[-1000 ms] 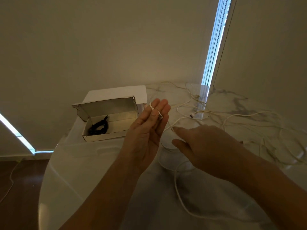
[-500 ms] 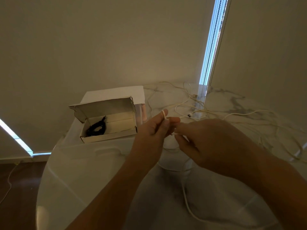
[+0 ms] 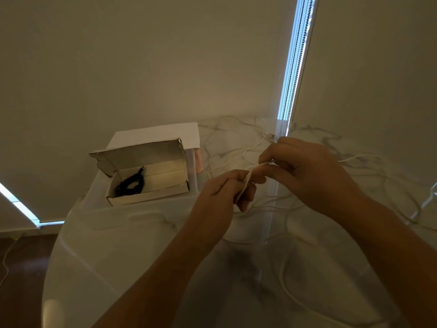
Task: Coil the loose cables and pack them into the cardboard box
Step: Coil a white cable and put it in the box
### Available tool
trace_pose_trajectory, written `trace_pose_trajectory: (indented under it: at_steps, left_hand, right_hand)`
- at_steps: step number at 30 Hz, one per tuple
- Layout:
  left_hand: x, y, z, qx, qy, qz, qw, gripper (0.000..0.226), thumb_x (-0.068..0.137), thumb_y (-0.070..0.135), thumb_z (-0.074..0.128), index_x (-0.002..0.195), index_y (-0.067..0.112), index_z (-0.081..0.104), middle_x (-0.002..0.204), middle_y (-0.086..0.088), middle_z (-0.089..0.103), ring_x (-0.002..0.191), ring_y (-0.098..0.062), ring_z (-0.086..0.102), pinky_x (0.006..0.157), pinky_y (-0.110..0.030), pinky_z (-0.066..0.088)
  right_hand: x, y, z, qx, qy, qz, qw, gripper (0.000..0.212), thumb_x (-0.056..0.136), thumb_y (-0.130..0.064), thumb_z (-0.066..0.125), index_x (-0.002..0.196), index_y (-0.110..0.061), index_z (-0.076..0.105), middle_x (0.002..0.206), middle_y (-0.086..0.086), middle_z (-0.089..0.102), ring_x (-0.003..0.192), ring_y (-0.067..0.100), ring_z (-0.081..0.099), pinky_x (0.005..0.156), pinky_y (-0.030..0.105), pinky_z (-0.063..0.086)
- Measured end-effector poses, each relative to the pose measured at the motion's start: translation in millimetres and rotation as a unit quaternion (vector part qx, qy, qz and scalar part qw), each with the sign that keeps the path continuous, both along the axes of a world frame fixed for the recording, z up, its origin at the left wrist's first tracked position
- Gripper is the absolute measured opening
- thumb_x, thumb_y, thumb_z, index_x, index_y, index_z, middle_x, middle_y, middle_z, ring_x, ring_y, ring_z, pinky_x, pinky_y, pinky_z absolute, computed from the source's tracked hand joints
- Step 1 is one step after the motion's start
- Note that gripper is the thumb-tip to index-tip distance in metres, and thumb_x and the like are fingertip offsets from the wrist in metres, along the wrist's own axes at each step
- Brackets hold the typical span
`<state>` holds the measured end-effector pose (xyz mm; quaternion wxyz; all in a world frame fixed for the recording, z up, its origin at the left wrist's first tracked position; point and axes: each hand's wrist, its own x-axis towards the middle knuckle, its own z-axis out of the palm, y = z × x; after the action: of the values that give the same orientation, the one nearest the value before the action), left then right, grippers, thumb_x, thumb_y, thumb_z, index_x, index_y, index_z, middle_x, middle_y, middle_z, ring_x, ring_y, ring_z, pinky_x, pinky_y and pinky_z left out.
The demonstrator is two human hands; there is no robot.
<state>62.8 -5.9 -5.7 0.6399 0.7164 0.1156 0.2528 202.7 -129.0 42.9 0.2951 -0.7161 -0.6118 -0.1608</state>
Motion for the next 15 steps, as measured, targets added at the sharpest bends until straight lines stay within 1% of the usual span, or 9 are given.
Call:
trace_pose_trajectory:
  at_steps: [3, 5, 6, 8, 10, 12, 13, 14, 15]
  left_hand:
    - [-1, 1, 2, -0.074, -0.026, -0.021, 0.997, 0.044, 0.102, 0.002, 0.027, 0.098, 0.004, 0.071, 0.067, -0.003, 0.053, 0.059, -0.011, 0.046, 0.058, -0.021, 0.040]
    - [-3, 1, 3, -0.151, -0.050, -0.036, 0.987, 0.044, 0.098, 0.003, 0.031, 0.092, 0.005, 0.074, 0.076, -0.015, 0.051, 0.063, -0.013, 0.044, 0.061, -0.025, 0.037]
    - [-3, 1, 4, -0.189, -0.057, -0.042, 0.979, 0.043, 0.097, 0.004, 0.033, 0.091, 0.005, 0.075, 0.083, -0.016, 0.050, 0.065, -0.014, 0.044, 0.064, -0.027, 0.036]
    - [-5, 0, 5, -0.246, -0.070, -0.055, 0.965, 0.039, 0.097, 0.008, 0.037, 0.095, 0.002, 0.075, 0.082, -0.016, 0.048, 0.066, -0.013, 0.044, 0.065, -0.026, 0.035]
    - [-6, -2, 8, -0.274, -0.081, -0.059, 0.957, 0.033, 0.097, 0.014, 0.043, 0.101, -0.001, 0.072, 0.074, -0.008, 0.047, 0.063, -0.012, 0.042, 0.064, -0.026, 0.033]
    - [-7, -1, 10, -0.306, -0.094, -0.062, 0.945, 0.034, 0.094, 0.019, 0.049, 0.111, -0.004, 0.068, 0.072, -0.003, 0.046, 0.061, -0.010, 0.040, 0.064, -0.026, 0.031]
    - [-7, 1, 11, -0.325, -0.102, -0.066, 0.938, 0.037, 0.093, 0.020, 0.051, 0.116, -0.005, 0.066, 0.073, -0.002, 0.046, 0.061, -0.009, 0.040, 0.065, -0.025, 0.032]
    - [-7, 2, 11, -0.341, -0.110, -0.068, 0.931, 0.038, 0.094, 0.020, 0.051, 0.118, -0.004, 0.065, 0.074, -0.001, 0.046, 0.062, -0.008, 0.041, 0.065, -0.024, 0.033]
    - [-6, 4, 11, -0.353, -0.117, -0.068, 0.926, 0.038, 0.095, 0.020, 0.050, 0.120, -0.004, 0.064, 0.076, -0.001, 0.047, 0.063, -0.008, 0.042, 0.066, -0.024, 0.035]
  right_hand:
    - [5, 4, -5, 0.005, 0.038, 0.004, 0.999, 0.010, 0.090, -0.030, 0.068, 0.095, -0.023, 0.071, 0.079, -0.008, 0.057, 0.069, 0.007, 0.054, 0.063, 0.010, 0.038]
    - [4, 7, -6, 0.013, 0.093, 0.011, 0.995, 0.012, 0.090, -0.033, 0.067, 0.096, -0.024, 0.073, 0.084, -0.008, 0.065, 0.077, 0.008, 0.060, 0.068, 0.019, 0.047]
    - [3, 8, -7, 0.016, 0.126, 0.013, 0.992, 0.012, 0.090, -0.033, 0.066, 0.097, -0.026, 0.073, 0.087, -0.009, 0.067, 0.081, 0.008, 0.063, 0.071, 0.021, 0.050]
    - [1, 10, -8, 0.009, 0.177, 0.007, 0.984, 0.012, 0.092, -0.034, 0.063, 0.098, -0.031, 0.073, 0.092, -0.013, 0.071, 0.084, 0.002, 0.063, 0.071, 0.014, 0.049]
    - [-2, 12, -10, -0.011, 0.219, 0.000, 0.976, 0.015, 0.096, -0.034, 0.059, 0.101, -0.036, 0.073, 0.093, -0.017, 0.072, 0.078, -0.004, 0.062, 0.063, 0.008, 0.043]
    - [-7, 15, -14, -0.020, 0.268, 0.000, 0.963, 0.019, 0.098, -0.034, 0.057, 0.106, -0.039, 0.073, 0.079, -0.024, 0.069, 0.066, -0.005, 0.060, 0.059, 0.009, 0.040]
    - [-10, 16, -16, -0.021, 0.301, 0.004, 0.953, 0.020, 0.098, -0.034, 0.057, 0.108, -0.038, 0.073, 0.067, -0.021, 0.064, 0.056, -0.001, 0.056, 0.055, 0.014, 0.041]
    - [-13, 18, -18, -0.023, 0.341, 0.007, 0.940, 0.020, 0.098, -0.034, 0.057, 0.109, -0.037, 0.073, 0.061, -0.013, 0.058, 0.048, 0.003, 0.049, 0.051, 0.020, 0.042]
    - [-17, 19, -19, -0.027, 0.380, 0.007, 0.925, 0.020, 0.098, -0.035, 0.057, 0.108, -0.037, 0.073, 0.061, 0.000, 0.054, 0.047, 0.006, 0.045, 0.048, 0.024, 0.043]
